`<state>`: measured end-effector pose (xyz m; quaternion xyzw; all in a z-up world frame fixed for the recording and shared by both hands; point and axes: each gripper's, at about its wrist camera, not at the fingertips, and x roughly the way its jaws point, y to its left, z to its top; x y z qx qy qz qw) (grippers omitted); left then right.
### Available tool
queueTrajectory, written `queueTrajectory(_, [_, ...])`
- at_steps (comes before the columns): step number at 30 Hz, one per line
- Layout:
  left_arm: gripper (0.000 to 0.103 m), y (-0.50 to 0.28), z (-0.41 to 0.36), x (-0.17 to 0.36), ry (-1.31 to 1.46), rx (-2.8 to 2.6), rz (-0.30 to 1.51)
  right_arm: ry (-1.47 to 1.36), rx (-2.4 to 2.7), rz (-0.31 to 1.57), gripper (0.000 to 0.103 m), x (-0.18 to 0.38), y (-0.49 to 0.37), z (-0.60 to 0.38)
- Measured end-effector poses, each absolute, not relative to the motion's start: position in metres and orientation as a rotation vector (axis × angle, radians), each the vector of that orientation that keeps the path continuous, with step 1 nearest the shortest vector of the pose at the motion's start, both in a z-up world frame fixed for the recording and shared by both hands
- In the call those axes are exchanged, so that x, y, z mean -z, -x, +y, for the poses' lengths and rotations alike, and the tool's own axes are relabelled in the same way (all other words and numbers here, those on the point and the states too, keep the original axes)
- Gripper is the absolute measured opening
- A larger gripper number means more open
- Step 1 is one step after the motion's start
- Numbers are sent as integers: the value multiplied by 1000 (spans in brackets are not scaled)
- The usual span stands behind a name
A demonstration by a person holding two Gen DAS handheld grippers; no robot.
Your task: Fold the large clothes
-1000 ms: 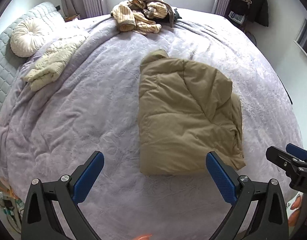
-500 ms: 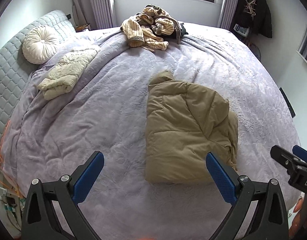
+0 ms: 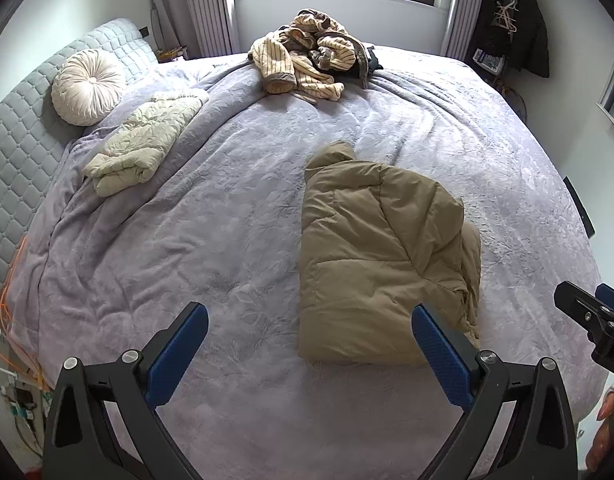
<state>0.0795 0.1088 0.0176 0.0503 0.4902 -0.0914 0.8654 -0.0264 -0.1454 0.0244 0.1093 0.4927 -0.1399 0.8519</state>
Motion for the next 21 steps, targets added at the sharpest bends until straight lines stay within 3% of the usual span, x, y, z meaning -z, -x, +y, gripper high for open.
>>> queueTrajectory(21, [102, -78, 113, -15, -99, 185, 1036, -231, 289, 1040, 103, -27, 26, -142])
